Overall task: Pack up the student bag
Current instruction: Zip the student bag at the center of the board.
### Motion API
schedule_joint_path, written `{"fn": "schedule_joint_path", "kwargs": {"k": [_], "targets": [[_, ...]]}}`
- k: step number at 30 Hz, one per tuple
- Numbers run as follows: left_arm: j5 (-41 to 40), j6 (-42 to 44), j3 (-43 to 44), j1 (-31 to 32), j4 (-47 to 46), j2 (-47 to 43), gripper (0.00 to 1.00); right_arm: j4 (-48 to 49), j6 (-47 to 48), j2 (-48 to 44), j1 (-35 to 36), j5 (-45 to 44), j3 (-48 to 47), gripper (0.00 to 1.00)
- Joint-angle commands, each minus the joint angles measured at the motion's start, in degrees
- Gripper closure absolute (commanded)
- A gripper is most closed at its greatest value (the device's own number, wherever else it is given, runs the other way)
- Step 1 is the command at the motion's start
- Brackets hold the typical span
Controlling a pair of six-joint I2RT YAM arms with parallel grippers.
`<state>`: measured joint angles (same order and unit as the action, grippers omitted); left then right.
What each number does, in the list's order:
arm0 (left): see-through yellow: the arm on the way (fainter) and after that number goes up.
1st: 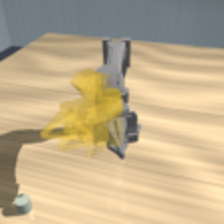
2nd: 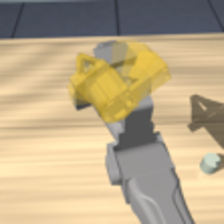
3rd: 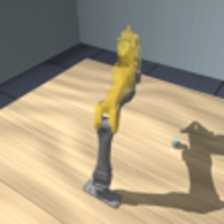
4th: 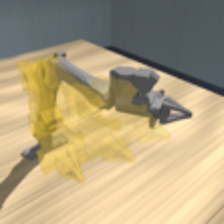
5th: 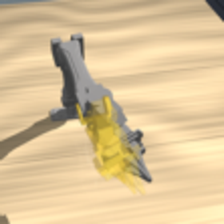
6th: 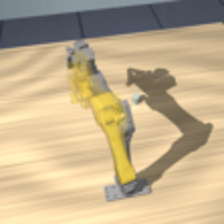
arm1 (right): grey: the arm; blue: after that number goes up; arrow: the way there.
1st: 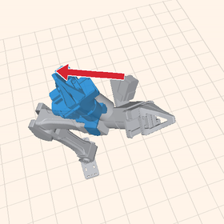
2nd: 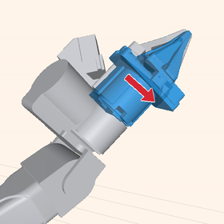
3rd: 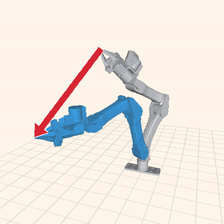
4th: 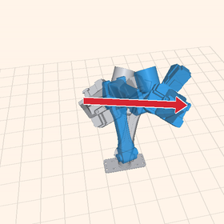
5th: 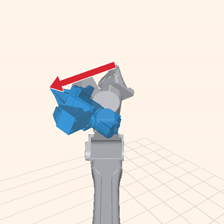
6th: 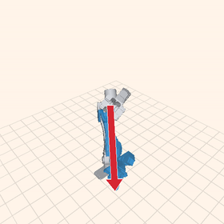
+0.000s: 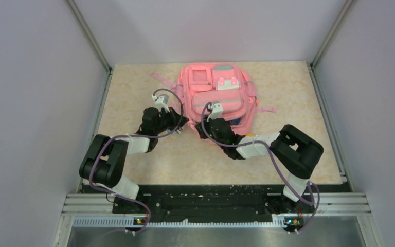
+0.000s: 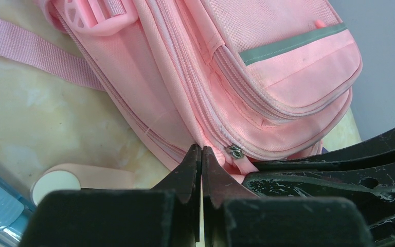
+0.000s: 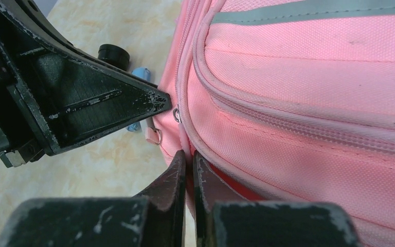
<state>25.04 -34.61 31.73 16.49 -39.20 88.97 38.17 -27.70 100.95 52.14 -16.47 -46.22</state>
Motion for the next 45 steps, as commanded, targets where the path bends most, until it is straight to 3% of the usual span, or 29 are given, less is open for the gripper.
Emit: {"fn": "schedule_joint_path", "kwargs": {"k": [1, 7, 20, 23, 29, 45], "targets": [[3.44, -0.19, 0.56, 0.45, -0.26, -2.10, 1.00, 6.64, 3.21, -0.02, -0.10, -3.37, -1.34, 1.00], [3.53, -0.26, 0.51, 0.46, -0.26, -2.21, 1.00, 6.10, 5.35, 1.59, -0.11, -3.70, -3.73, 0.88], [3.87, -0.19, 0.66, 0.47, -0.17, -2.19, 1.00, 6.05, 8.04, 5.46, -1.01, -0.27, -7.25, 0.78], [3.88, -0.28, 0.70, 0.47, -0.17, -1.97, 1.00, 6.36, 9.02, 6.24, -1.15, 0.26, -8.14, 0.80], [1.41, -1.16, 1.10, 0.47, 0.36, -1.89, 1.00, 4.76, 8.75, 3.77, -1.10, 0.27, -6.63, 1.00], [-7.74, -7.41, 2.98, 0.38, 0.57, 0.50, 1.00, -16.64, -0.77, -12.55, -0.69, 0.05, 6.25, 1.00]]}}
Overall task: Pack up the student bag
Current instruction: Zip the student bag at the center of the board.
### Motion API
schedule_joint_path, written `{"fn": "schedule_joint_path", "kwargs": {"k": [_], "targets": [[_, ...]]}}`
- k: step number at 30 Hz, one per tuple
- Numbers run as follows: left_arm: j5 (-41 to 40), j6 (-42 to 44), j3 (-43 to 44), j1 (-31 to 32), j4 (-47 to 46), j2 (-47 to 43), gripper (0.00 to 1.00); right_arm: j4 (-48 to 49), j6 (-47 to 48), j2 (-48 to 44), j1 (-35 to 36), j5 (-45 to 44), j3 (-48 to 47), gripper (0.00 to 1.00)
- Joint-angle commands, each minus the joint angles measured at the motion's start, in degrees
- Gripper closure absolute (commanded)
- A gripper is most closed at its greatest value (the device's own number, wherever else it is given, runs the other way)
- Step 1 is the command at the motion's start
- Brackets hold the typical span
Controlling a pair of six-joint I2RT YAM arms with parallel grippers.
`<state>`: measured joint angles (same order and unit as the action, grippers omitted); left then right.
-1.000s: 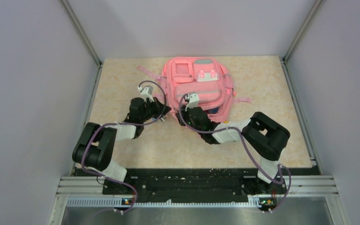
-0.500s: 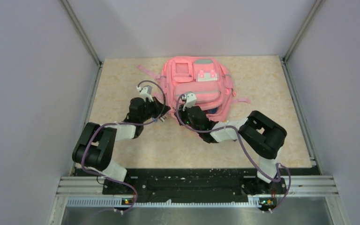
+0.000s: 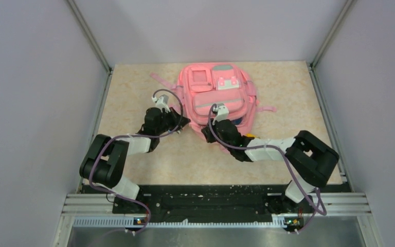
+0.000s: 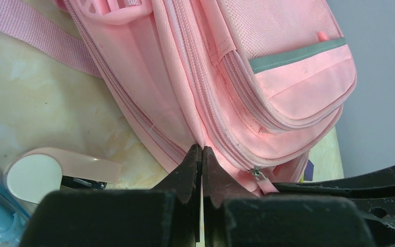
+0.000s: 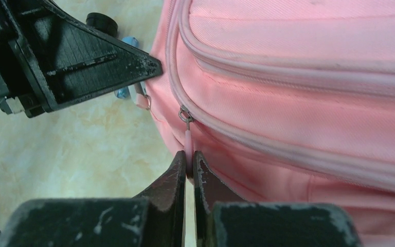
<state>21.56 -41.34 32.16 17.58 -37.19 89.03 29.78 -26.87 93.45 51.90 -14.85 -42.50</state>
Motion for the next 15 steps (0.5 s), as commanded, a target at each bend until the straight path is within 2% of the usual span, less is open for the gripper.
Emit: {"fn": "schedule_joint_path", "kwargs": {"k": [1, 4, 8, 15], "targets": [[-4.47, -0.55, 2.65, -0.71, -1.36, 0.35, 1.00, -9.64, -1.64, -5.98, -0.46, -1.41, 2.88, 1.00], [-5.21, -0.04, 3.06, -0.82, -1.26, -0.06, 1.00, -13.75, -1.89, -8.28, -0.46, -3.09, 3.91, 1.00], [-5.90, 1.00, 4.05, -1.18, 0.23, -0.59, 1.00, -18.58, -0.97, -9.52, -0.77, -9.62, 4.94, 1.00], [-6.80, 3.22, 5.82, -2.02, 3.00, -1.09, 1.00, -22.22, 0.66, -12.43, -5.69, -14.76, 7.35, 1.00]]}}
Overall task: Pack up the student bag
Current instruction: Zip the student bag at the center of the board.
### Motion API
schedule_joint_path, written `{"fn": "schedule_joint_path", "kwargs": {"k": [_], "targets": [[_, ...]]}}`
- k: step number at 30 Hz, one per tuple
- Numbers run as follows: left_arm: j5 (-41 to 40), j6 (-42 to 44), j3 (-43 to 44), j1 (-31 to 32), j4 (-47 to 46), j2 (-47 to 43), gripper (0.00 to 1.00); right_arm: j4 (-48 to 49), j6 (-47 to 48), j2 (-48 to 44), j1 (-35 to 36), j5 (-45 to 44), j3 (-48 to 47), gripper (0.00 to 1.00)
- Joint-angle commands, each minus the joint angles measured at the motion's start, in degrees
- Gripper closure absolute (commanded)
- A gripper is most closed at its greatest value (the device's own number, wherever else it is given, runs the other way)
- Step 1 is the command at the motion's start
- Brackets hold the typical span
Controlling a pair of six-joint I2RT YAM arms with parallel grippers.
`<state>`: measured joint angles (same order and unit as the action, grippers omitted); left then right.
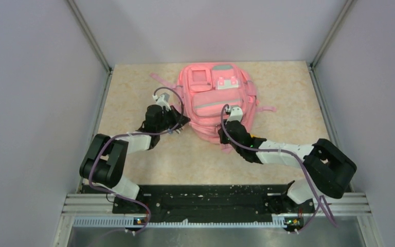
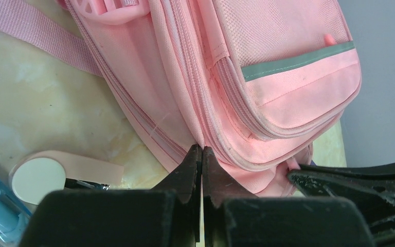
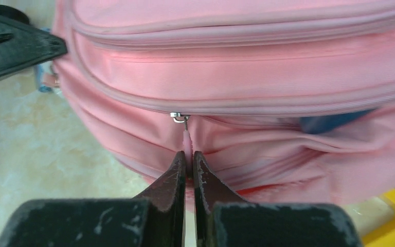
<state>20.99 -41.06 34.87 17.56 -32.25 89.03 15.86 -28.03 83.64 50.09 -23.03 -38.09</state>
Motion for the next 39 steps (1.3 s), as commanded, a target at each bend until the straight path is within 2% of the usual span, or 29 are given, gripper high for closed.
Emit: {"fn": "schedule_joint_path", "kwargs": {"k": [1, 7, 15, 20, 21, 22, 24, 26, 30, 34, 36, 39], "targets": [[-6.45, 3.13, 3.24, -2.15, -1.60, -1.18, 1.00, -8.38, 1.96, -3.09, -5.21, -6.71, 3.41, 1.00], [-7.00, 5.11, 4.77, -2.53, 0.20, -0.83, 1.00, -6.45, 3.77, -4.80, -11.38, -6.94, 4.94, 1.00], [-8.23, 8.98, 6.78, -2.62, 3.72, -0.63, 1.00, -3.03, 5.16, -3.44, -16.09, -4.68, 3.96, 1.00], [-6.46, 13.45, 7.57, -2.54, 6.54, -1.67, 0.99, -0.76, 9.29, -6.81, -16.60, 5.93, 3.23, 1.00], [-5.48, 14.77, 7.78, -2.53, 7.24, -2.01, 0.93, -2.66, 9.55, -7.67, -16.64, 7.26, 2.43, 0.93], [-4.62, 16.13, 7.94, -2.47, 8.02, -2.52, 0.83, -4.74, 9.53, -8.62, -16.60, 7.74, 1.49, 0.80], [-3.49, 18.86, 8.14, -2.32, 9.49, -3.80, 0.59, -8.98, 9.61, -10.48, -16.68, 7.62, -0.24, 0.47], [-3.33, 21.80, 8.67, -1.87, 11.83, -5.81, 0.47, -12.53, 9.40, -12.76, -17.13, 7.62, -1.15, 0.31], [-6.66, 28.86, 10.69, 1.50, 16.17, -9.02, 0.36, -15.69, 6.10, -16.55, -19.42, 10.11, -0.84, 0.19], [-9.79, 33.17, 13.63, 6.82, 16.79, -9.09, 0.33, -11.60, -0.30, -20.21, -24.10, 14.82, 3.02, 0.16], [-10.83, 31.38, 15.96, 8.54, 16.90, -7.16, 0.31, -7.15, -4.49, -21.46, -27.52, 19.52, 5.34, 0.16], [-14.13, 24.04, 20.12, 8.58, 17.49, -2.83, 0.31, 0.17, -10.62, -20.76, -31.30, 25.30, 7.62, 0.16]]}}
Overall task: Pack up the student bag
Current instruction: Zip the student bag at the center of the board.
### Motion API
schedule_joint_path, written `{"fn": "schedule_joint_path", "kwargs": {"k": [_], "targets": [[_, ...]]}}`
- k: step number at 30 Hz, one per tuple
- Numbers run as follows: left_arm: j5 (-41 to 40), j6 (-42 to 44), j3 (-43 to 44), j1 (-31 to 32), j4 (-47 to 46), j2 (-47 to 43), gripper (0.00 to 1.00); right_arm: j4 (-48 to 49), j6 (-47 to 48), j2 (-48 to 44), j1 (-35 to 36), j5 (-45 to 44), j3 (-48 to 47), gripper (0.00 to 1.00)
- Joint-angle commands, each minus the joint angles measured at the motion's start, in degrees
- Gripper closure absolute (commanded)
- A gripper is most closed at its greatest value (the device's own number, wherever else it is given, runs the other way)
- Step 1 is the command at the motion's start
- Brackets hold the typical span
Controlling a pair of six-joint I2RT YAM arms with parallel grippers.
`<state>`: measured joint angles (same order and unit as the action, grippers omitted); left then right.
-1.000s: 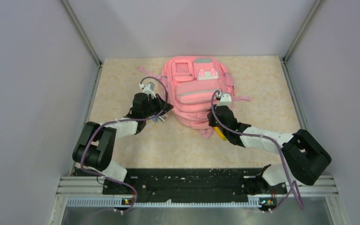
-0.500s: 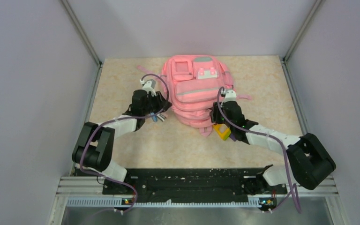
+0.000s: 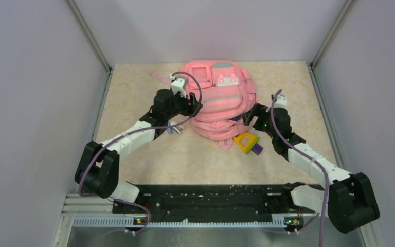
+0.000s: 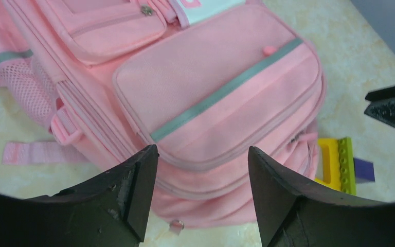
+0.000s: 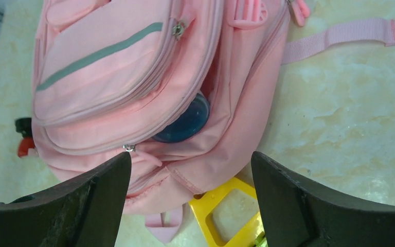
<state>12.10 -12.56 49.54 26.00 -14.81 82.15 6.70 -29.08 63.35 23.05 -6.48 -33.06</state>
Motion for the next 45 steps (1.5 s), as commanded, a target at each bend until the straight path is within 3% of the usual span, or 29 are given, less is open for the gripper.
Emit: {"fn": "schedule_joint_path", "kwargs": {"k": [1, 7, 20, 24, 29, 36, 45], "targets": [[-6.30, -6.60, 6.36, 0.12, 0.14, 5.20, 0.30, 10.63, -10.51, 0.33, -4.67, 9.30, 2.72, 0.16], [-8.52, -12.44, 9.74, -0.31, -2.86, 11.04, 0.26, 20.85, -13.65, 7.06, -5.22, 12.50, 2.80, 0.18], [-3.93, -8.54, 11.25, -1.65, -3.14, 16.54, 0.28, 41.39, -16.53, 31.47, -4.57, 25.06, -9.23, 0.39], [-1.08, -6.88, 10.89, -1.63, -4.43, 17.82, 0.29, 47.43, -15.84, 36.83, -3.33, 27.59, -13.31, 0.39], [0.66, -6.27, 10.24, -1.57, -5.38, 18.10, 0.30, 54.97, -15.55, 42.77, -3.06, 31.60, -15.81, 0.29], [-4.42, -6.65, 6.91, -1.50, -4.41, 10.71, 0.28, 44.71, -6.58, 34.36, -3.05, 23.90, -9.14, 0.19], [-12.44, -18.66, -1.51, -1.57, -1.60, -1.05, 0.26, 38.02, 1.61, 24.05, -3.07, 24.63, -1.19, 0.19]]}}
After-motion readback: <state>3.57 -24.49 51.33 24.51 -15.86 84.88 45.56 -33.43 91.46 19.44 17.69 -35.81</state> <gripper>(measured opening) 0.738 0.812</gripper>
